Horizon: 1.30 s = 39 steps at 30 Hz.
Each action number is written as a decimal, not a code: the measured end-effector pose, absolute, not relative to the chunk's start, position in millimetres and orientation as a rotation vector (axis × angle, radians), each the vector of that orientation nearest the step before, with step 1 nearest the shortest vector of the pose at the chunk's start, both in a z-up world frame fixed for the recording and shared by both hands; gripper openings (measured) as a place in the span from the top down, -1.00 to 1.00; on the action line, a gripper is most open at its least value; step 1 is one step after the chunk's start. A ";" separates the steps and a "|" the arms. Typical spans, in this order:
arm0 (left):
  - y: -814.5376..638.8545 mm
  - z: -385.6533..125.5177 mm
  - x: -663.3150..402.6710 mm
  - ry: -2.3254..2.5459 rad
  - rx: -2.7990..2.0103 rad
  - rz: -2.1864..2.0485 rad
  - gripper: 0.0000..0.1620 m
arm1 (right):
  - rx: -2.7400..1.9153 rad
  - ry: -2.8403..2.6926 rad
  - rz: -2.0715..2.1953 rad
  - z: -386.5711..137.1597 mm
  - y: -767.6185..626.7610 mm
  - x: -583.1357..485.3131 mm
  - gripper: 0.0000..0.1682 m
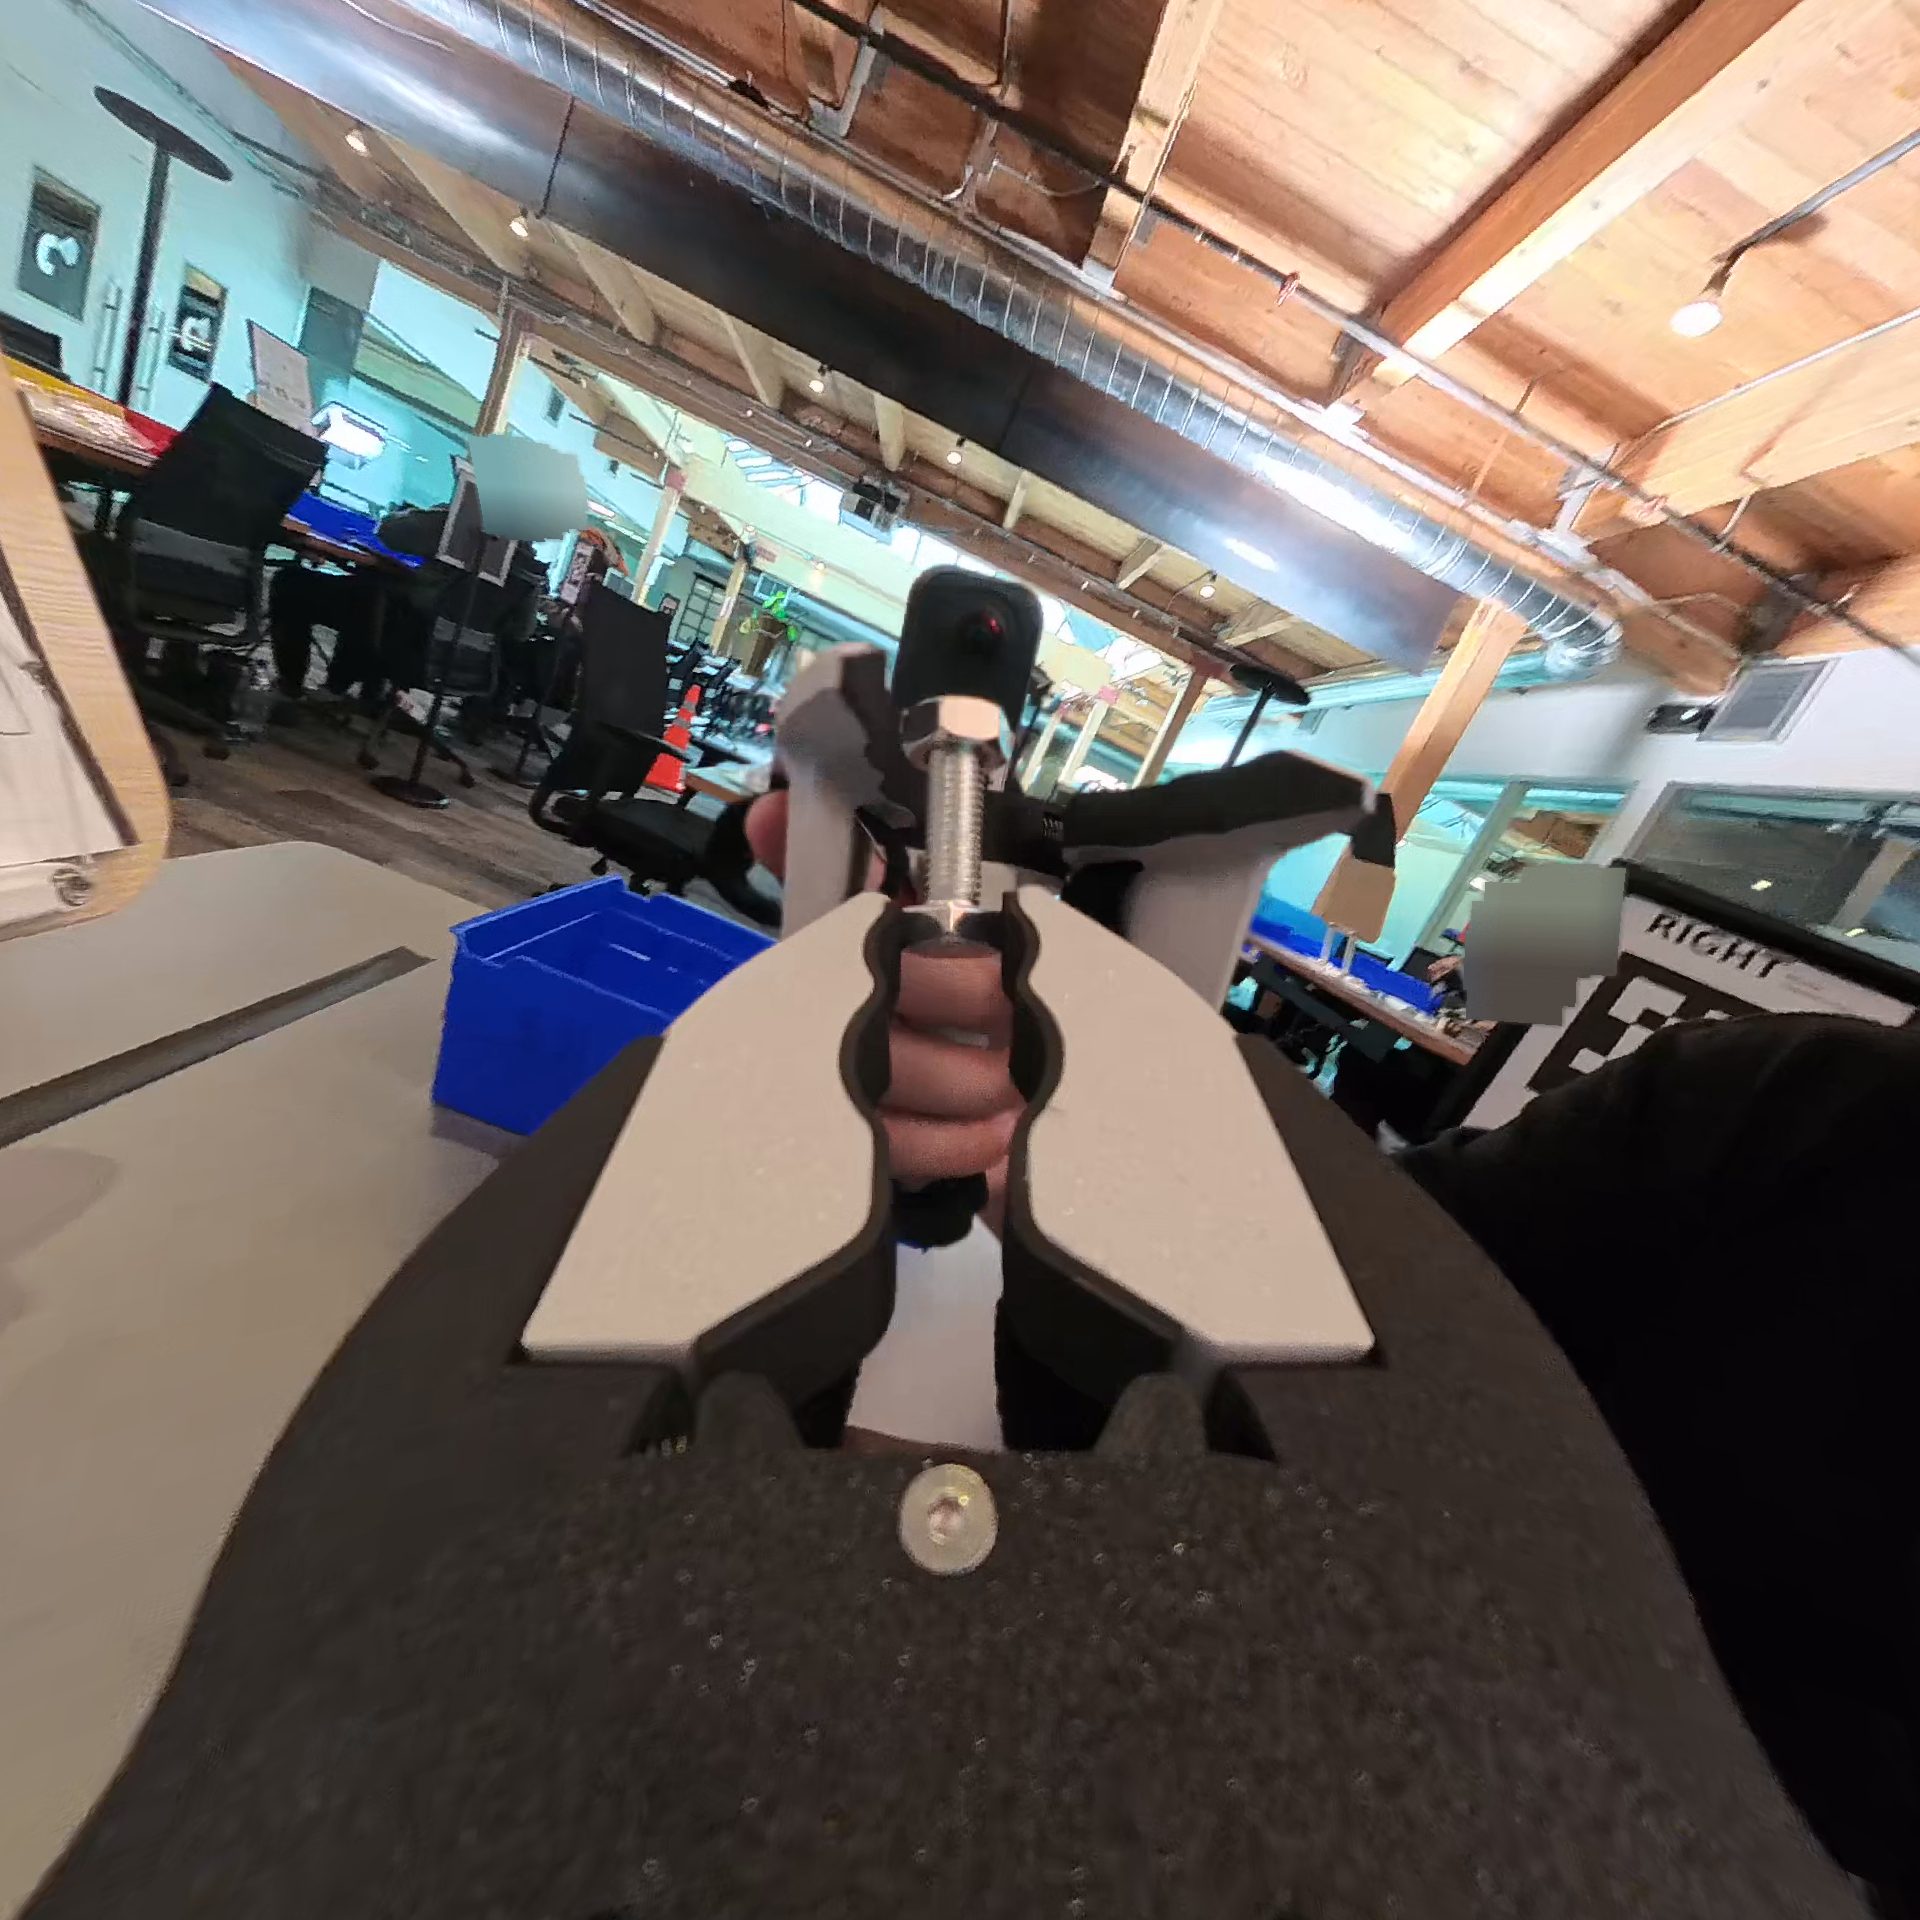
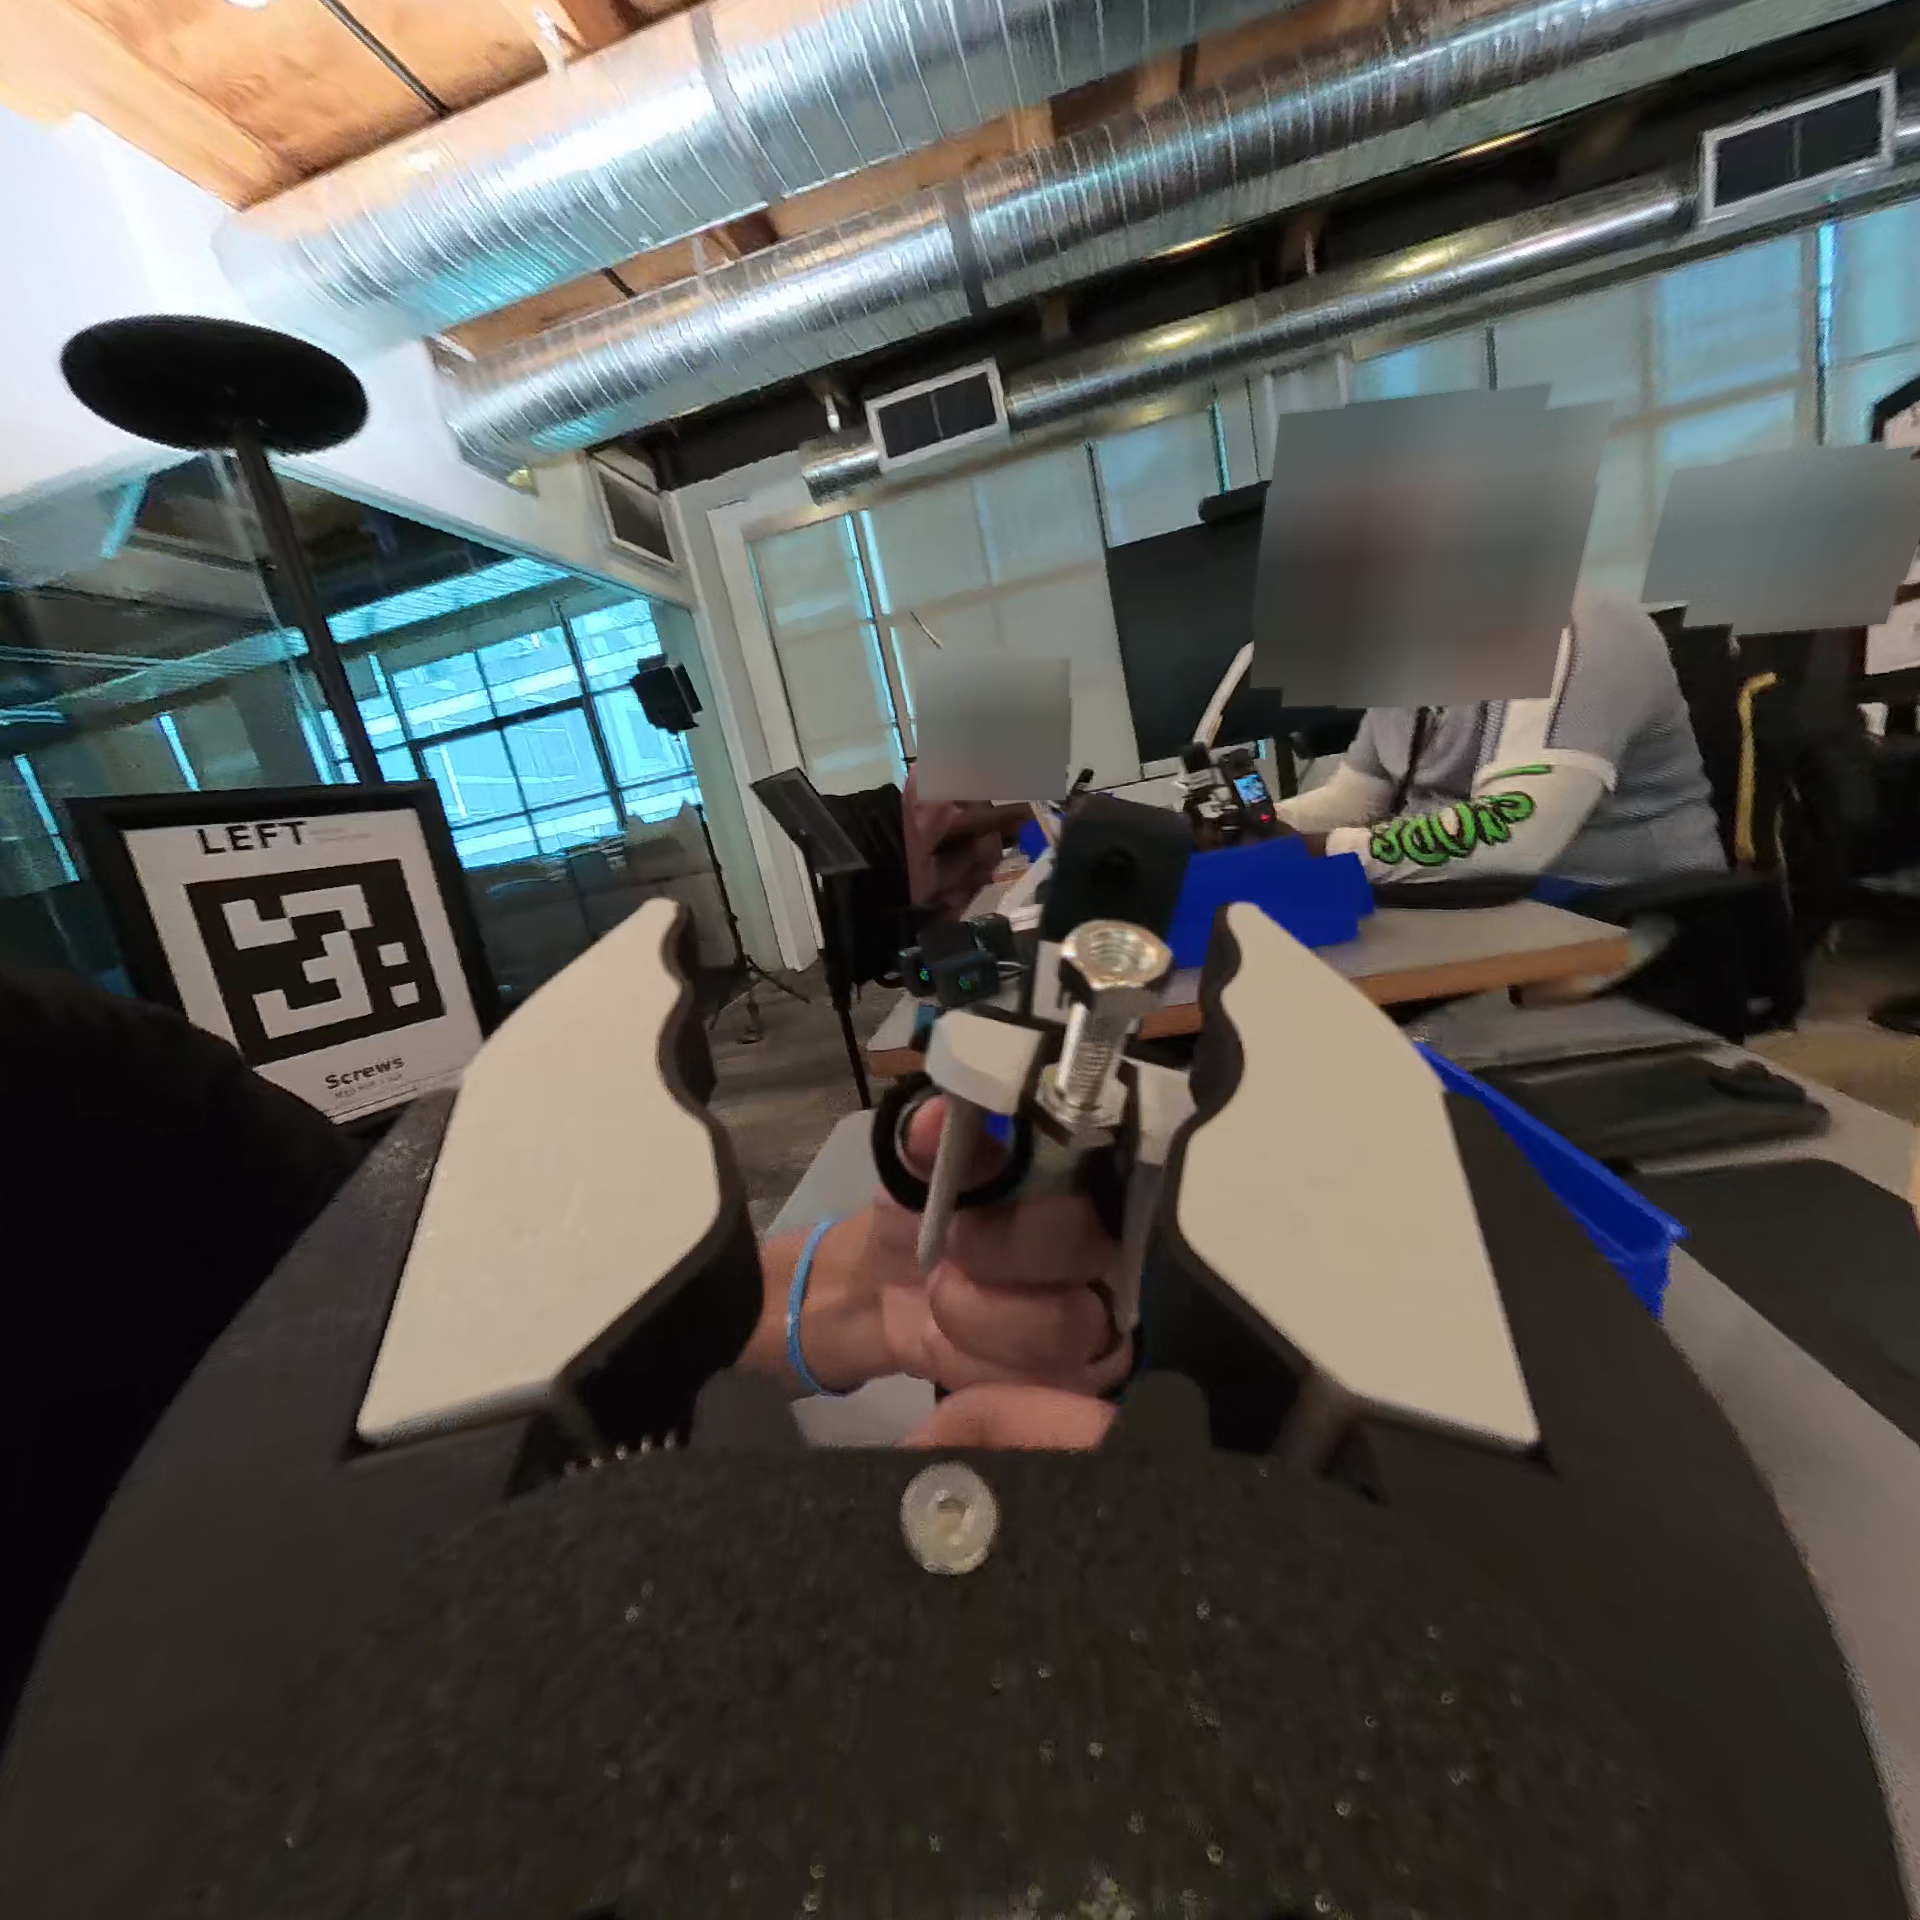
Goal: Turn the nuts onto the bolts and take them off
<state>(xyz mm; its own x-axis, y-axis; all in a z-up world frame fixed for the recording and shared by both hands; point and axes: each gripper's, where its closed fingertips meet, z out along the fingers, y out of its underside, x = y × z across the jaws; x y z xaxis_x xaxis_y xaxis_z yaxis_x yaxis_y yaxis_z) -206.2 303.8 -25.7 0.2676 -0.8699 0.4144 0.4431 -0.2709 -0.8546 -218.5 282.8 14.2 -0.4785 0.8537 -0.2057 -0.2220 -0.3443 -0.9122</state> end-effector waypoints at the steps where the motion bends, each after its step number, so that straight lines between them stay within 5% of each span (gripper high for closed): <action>1: 304.8 -24.8 -208.4 0.431 -1.285 -1.366 0.79 | -0.905 -1.150 1.912 13.9 277.5 -219.2 -0.11; 4: 309.7 -24.3 -217.6 0.374 -1.269 -1.380 0.79 | -0.934 -1.154 1.889 8.3 276.2 -225.5 -0.25; 9: 310.6 -17.5 -234.2 0.334 -1.244 -1.353 0.79 | -0.981 -1.154 1.874 1.5 284.3 -227.4 -0.13; 33: 304.9 -31.3 -199.0 0.481 -1.321 -1.289 0.79 | -0.931 -1.104 1.975 15.8 272.9 -223.8 -0.15; 36: 309.1 -24.3 -219.0 0.407 -1.281 -1.291 0.80 | -0.961 -1.117 1.935 14.2 273.9 -225.4 -0.29; 39: 310.8 -17.6 -238.6 0.352 -1.257 -1.289 0.79 | -0.968 -1.114 1.924 12.0 279.2 -224.5 -0.17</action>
